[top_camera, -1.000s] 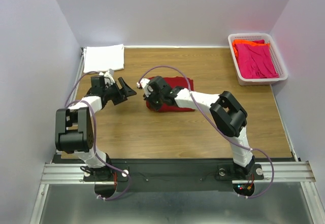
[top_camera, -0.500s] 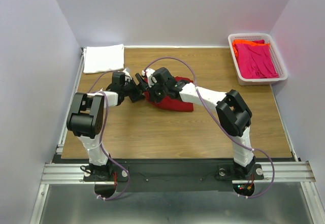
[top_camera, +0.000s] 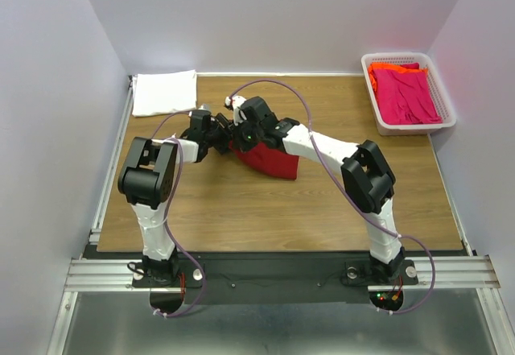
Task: Fold and stack the t-shirts
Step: Neatly place the folded tshirt to the corner
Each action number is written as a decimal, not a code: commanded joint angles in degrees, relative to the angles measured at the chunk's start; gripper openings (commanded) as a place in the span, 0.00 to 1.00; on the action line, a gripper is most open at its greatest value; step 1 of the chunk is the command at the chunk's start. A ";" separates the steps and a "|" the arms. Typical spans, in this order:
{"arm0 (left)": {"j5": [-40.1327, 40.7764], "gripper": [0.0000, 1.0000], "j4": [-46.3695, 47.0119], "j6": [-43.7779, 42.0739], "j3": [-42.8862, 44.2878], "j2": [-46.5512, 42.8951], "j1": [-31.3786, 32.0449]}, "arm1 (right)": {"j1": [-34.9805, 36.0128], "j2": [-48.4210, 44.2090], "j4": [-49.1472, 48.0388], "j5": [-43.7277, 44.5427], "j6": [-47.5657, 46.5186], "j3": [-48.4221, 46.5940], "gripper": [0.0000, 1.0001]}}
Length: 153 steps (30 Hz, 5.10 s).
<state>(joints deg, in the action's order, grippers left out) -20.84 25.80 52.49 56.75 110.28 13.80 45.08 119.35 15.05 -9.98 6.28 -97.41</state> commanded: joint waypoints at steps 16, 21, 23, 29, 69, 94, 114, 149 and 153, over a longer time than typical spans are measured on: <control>12.66 0.00 -9.88 -19.59 20.14 6.08 1.14 | -2.01 -3.23 -2.22 1.01 1.36 -0.07 0.57; 16.62 0.00 -13.06 -30.15 27.96 8.19 0.79 | -6.93 -7.98 -2.13 -0.04 0.13 6.87 1.00; 18.98 0.00 -14.37 -33.74 32.27 9.51 0.53 | -8.86 -10.18 -2.13 -0.91 -0.22 9.85 1.00; 22.68 0.00 -20.26 -41.93 47.89 14.52 -1.41 | -11.85 -13.88 -1.86 -0.48 -1.89 15.13 1.00; 22.34 0.00 -23.08 -60.14 73.68 17.51 -9.50 | -12.91 -13.09 -1.34 -4.00 -1.80 16.63 1.00; 16.02 0.00 -19.30 -60.83 69.37 17.85 -18.36 | -12.91 -11.69 -1.16 -4.96 -1.45 17.07 1.00; 3.35 0.05 -23.60 -69.80 75.86 36.49 -26.72 | -12.91 -8.43 -0.11 -6.46 -1.36 17.69 1.00; 0.99 0.49 -34.93 -78.60 70.96 19.63 -30.68 | -15.63 -10.54 1.65 -10.93 -1.45 18.13 1.00; -3.94 0.63 -35.91 -76.49 59.82 11.82 -30.15 | -19.14 -12.03 3.49 -14.28 -0.48 18.13 1.00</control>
<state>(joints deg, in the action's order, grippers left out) -18.57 -5.96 -26.48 123.22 128.57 -16.51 29.17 110.69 17.06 -20.43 4.78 -78.59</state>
